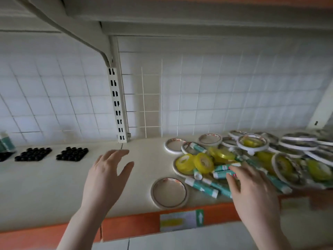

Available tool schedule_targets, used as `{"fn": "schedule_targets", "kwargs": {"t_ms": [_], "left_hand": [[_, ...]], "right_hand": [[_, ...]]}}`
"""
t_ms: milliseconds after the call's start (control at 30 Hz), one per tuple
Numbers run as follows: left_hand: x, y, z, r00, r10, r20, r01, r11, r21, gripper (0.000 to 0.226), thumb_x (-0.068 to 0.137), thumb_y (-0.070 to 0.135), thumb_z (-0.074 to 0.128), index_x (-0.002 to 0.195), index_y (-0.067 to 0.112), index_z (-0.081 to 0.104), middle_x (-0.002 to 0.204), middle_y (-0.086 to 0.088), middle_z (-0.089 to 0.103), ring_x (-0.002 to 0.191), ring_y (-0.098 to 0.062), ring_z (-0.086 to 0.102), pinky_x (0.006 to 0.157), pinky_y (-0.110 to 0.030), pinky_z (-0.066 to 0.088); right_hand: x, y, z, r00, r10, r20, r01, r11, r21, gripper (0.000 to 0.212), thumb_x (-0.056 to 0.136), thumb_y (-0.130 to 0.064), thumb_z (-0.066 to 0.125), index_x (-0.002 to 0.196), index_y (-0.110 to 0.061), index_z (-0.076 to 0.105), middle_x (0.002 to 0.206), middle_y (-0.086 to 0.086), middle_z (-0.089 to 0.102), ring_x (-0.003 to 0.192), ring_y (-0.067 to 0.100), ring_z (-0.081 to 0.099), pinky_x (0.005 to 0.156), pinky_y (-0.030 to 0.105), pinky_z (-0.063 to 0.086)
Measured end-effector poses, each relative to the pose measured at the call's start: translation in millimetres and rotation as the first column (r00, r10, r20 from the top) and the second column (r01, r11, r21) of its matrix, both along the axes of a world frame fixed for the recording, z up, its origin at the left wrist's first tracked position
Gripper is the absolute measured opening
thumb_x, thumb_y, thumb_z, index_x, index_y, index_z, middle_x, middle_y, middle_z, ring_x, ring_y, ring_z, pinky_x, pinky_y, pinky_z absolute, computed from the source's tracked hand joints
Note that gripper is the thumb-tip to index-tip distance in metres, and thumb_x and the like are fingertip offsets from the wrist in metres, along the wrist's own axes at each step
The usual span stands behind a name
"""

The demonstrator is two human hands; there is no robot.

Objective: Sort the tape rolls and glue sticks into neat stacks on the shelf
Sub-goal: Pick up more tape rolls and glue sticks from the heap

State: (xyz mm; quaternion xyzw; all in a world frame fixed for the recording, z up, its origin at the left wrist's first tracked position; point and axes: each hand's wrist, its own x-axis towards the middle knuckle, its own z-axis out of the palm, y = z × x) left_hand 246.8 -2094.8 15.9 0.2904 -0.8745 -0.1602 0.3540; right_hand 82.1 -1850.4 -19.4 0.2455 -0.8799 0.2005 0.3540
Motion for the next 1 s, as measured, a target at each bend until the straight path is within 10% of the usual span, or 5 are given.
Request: {"fn": "schedule_targets", "kwargs": {"t_ms": [633, 1000], "left_hand": [[-91, 71, -10, 0.903, -0.42, 0.097, 0.428, 0.899, -0.094, 0.039, 0.081, 0.031, 0.07, 0.118, 0.024, 0.063, 0.118, 0.007, 0.061, 0.108, -0.017, 0.056, 0.083, -0.025, 0.042], [-142, 92, -23, 0.907, -0.293, 0.303, 0.369, 0.899, -0.237, 0.055, 0.063, 0.049, 0.063, 0.109, 0.019, 0.068, 0.107, 0.003, 0.068, 0.089, -0.02, 0.067, 0.067, -0.029, 0.054]], "right_hand": [[-25, 53, -10, 1.0, 0.002, -0.02, -0.004, 0.997, -0.077, 0.018, 0.068, -0.003, 0.077, 0.085, -0.003, 0.072, 0.079, 0.014, 0.067, 0.069, 0.036, 0.064, 0.06, 0.042, 0.054], [-78, 68, -5, 0.984, 0.176, 0.029, -0.174, 0.982, -0.074, 0.022, 0.069, -0.005, 0.077, 0.091, -0.004, 0.072, 0.083, 0.009, 0.067, 0.072, 0.031, 0.064, 0.061, 0.038, 0.056]]}}
